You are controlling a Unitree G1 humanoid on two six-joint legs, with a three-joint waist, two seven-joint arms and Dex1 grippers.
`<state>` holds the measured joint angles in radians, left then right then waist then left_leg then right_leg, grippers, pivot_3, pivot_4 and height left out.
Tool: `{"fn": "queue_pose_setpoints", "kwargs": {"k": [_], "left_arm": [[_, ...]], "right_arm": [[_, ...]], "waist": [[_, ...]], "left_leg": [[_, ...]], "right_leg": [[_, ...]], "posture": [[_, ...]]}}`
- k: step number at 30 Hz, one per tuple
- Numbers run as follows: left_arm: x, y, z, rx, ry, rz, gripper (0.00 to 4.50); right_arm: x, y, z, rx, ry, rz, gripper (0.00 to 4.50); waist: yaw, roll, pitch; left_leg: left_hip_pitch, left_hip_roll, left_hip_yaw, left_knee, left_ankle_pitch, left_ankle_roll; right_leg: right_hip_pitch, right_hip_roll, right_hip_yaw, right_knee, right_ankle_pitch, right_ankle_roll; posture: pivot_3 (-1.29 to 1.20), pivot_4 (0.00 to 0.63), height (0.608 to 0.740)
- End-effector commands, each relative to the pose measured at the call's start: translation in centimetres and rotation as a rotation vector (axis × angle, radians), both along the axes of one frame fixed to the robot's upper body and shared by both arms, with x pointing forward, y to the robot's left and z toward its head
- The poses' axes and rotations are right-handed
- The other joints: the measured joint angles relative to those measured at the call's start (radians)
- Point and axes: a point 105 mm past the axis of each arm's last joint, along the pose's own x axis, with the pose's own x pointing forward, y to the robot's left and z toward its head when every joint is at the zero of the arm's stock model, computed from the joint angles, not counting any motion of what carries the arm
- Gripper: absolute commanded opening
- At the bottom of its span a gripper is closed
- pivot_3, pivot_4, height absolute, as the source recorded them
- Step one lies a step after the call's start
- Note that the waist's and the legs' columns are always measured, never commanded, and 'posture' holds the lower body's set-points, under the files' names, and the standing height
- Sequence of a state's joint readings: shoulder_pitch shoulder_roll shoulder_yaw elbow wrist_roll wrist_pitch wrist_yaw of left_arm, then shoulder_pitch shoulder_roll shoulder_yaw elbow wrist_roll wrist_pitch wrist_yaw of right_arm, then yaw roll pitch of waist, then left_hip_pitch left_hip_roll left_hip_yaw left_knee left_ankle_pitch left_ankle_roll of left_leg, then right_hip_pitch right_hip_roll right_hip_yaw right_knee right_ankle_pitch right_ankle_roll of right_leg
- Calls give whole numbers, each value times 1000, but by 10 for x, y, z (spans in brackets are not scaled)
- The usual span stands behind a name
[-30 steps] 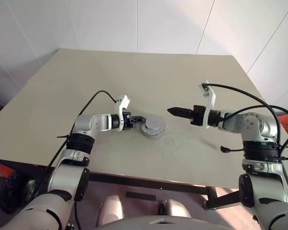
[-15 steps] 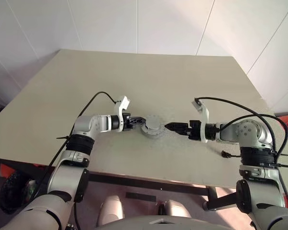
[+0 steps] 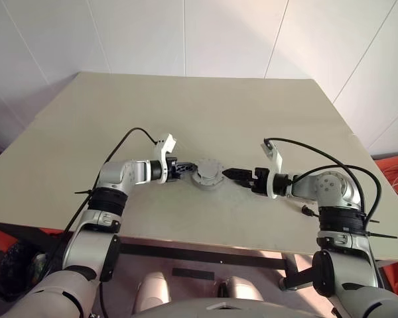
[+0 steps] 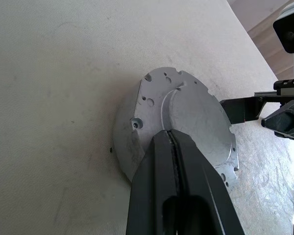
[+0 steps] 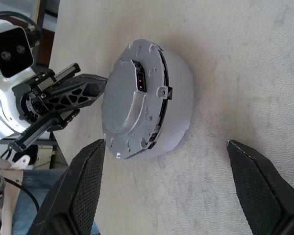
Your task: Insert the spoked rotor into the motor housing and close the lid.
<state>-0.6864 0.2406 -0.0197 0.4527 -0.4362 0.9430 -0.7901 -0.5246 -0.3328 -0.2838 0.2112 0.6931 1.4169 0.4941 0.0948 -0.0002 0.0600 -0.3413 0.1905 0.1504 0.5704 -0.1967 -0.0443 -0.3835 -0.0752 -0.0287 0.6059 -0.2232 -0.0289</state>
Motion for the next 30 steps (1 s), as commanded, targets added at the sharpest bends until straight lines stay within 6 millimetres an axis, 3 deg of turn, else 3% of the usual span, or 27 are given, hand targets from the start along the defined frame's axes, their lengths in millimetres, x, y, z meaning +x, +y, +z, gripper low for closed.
{"fn": "queue_pose_setpoints", "kwargs": {"k": [1,22,30], "left_arm": [[-1,-3,3,2,-15,-11,0],[1,-2,4,-2,-20,6,0],[2,-1,4,-2,-22,13,0]], "right_arm": [[-1,17,-4,19,24,28,4481],[13,53,38,159,-59,64,4481],[14,60,38,165,-68,54,4481]], "waist": [[0,0,0],[3,1,0],[4,1,1]], "left_leg": [[0,0,0,0,0,0],[-8,-1,0,-6,1,-1],[-9,-1,0,-6,1,-1]], "right_leg": [[0,0,0,0,0,0],[-12,0,0,0,4,-7],[-13,0,0,0,4,-7]], "posture": [[0,0,740],[0,0,740],[0,0,740]]}}
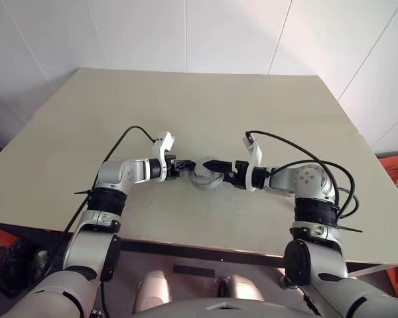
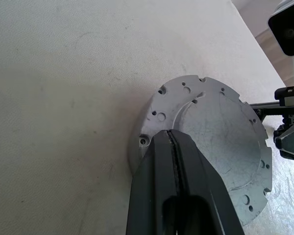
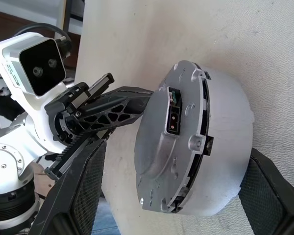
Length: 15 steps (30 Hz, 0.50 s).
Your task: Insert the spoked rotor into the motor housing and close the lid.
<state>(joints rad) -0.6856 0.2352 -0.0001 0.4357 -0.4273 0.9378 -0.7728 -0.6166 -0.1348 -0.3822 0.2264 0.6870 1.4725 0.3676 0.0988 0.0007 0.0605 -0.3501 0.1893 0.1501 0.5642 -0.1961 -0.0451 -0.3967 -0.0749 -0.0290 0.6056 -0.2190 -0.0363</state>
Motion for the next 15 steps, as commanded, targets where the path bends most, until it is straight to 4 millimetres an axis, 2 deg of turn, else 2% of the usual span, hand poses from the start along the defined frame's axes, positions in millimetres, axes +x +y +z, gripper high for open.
{"fn": "queue_pose_setpoints", "kwargs": {"k": [1,5,15], "left_arm": [[-1,-3,0,-5,1,-9,0],[0,-2,0,-4,0,-6,0],[0,-2,1,-3,-1,-4,0]], "right_arm": [[3,14,23,52,-87,33,4481],[2,17,19,48,-82,30,4481],[3,32,28,107,-93,39,4481]], "waist": [[0,0,0],[-1,0,0],[-2,0,0]], "left_leg": [[0,0,0,0,0,0],[0,0,0,0,0,0],[0,0,0,0,0,0]], "right_leg": [[0,0,0,0,0,0],[0,0,0,0,0,0],[0,0,0,0,0,0]], "posture": [[0,0,740],[0,0,740],[0,0,740]]}}
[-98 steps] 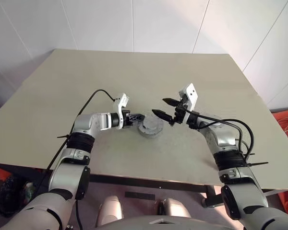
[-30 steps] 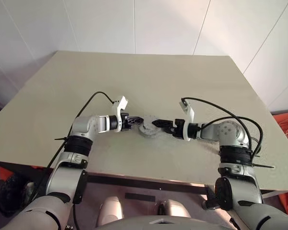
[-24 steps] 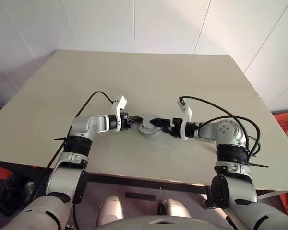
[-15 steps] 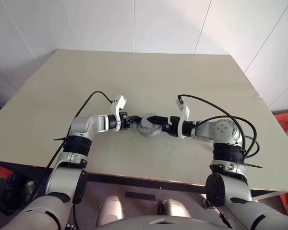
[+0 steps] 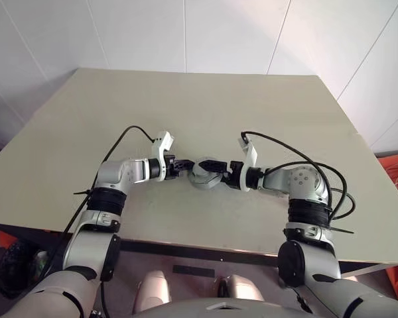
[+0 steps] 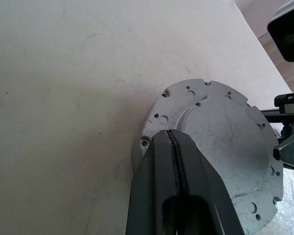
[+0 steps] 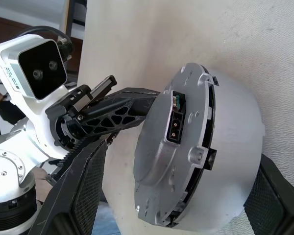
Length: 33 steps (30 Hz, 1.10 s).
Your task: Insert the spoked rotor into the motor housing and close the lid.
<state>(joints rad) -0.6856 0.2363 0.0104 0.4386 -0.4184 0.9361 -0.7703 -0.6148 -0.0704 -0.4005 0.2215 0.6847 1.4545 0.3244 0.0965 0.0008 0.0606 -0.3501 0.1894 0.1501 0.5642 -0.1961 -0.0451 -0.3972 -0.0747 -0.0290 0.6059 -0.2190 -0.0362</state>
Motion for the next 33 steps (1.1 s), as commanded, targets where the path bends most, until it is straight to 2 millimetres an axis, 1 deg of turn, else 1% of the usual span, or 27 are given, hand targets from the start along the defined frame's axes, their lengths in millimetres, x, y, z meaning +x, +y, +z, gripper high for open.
{"fn": "queue_pose_setpoints", "kwargs": {"k": [1,9,10,11,12,14,16,20,30,33], "left_arm": [[-2,-5,1,-8,0,-16,0],[-1,-3,1,-7,-2,-10,0],[-1,-3,1,-7,-2,-10,0],[-1,-3,1,-6,-3,-9,0],[-1,-3,1,-6,-3,-9,0],[-1,-3,1,-6,-4,-9,0],[0,-3,1,-6,-6,-8,0],[0,-3,1,-6,-7,-8,0],[1,-3,2,-8,-12,-5,0],[2,-2,3,-24,-16,4,0]], "right_arm": [[3,19,30,84,-100,48,4481],[5,24,31,93,-96,33,4481],[6,23,29,87,-92,25,4102],[7,23,28,80,-88,16,3915],[8,22,27,77,-86,12,3630],[8,21,27,75,-87,10,2934],[9,20,29,76,-96,10,2335],[10,18,31,77,-105,7,2300],[15,10,28,66,-92,-39,2300],[20,8,34,118,-101,-71,2300]], "waist": [[0,0,0],[1,0,0],[1,0,0],[1,0,0],[1,0,0],[3,0,0],[4,0,0],[6,0,0],[7,0,0],[7,0,0]], "left_leg": [[0,0,0,0,0,0],[0,0,0,0,0,0],[0,0,0,0,0,0],[0,0,0,0,0,0],[0,0,0,0,0,0],[0,0,0,0,0,0],[0,0,0,0,0,0],[0,0,0,0,0,0],[0,0,0,1,0,0],[0,0,0,1,0,0]], "right_leg": [[0,0,0,0,0,0],[0,0,0,0,0,0],[0,0,0,0,0,0],[0,0,0,0,0,0],[0,0,0,0,0,0],[0,0,0,0,0,0],[0,0,0,0,0,0],[0,0,0,0,0,0],[1,0,0,1,0,0],[1,0,0,1,0,0]], "posture": [[0,0,740],[0,0,740],[0,0,740],[0,0,740],[0,0,740],[0,0,740],[0,0,740],[0,0,740],[0,0,740],[0,0,740]]}}
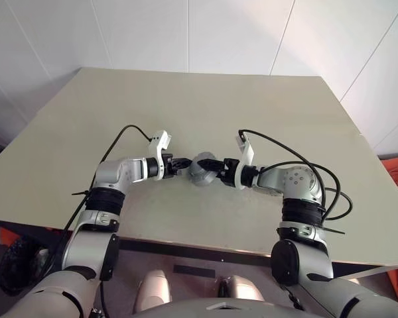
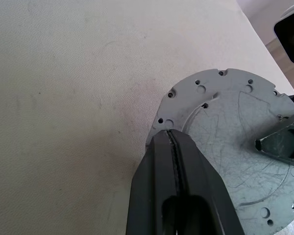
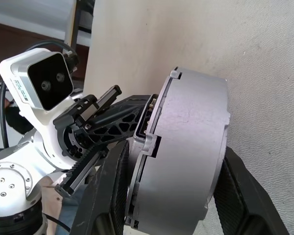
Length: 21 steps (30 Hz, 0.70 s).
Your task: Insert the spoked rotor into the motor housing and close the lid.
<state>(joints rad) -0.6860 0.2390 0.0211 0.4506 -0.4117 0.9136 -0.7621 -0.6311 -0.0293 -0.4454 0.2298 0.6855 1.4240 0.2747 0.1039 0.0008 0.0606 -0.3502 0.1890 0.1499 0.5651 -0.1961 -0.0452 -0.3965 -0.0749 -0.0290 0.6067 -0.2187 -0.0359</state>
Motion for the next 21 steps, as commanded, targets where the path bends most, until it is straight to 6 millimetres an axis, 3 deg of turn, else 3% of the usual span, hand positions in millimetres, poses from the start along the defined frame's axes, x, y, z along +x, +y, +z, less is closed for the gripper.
{"fn": "queue_pose_setpoints", "kwargs": {"k": [1,13,21], "left_arm": [[-1,-5,5,-38,-4,-14,0],[3,11,17,-135,-15,56,0],[5,16,24,-222,-18,99,0]], "right_arm": [[14,5,33,108,-100,-31,2300],[26,0,39,159,-94,-104,2300],[50,-16,66,321,-157,-284,2300]], "waist": [[0,0,0],[-3,0,0],[-2,0,1]], "left_leg": [[0,0,0,0,0,0],[-3,0,0,0,0,0],[-3,0,0,0,0,0]], "right_leg": [[0,0,0,0,0,0],[-3,0,0,0,0,0],[-3,0,0,0,0,0]], "posture": [[0,0,740],[0,0,740],[0,0,740]]}}
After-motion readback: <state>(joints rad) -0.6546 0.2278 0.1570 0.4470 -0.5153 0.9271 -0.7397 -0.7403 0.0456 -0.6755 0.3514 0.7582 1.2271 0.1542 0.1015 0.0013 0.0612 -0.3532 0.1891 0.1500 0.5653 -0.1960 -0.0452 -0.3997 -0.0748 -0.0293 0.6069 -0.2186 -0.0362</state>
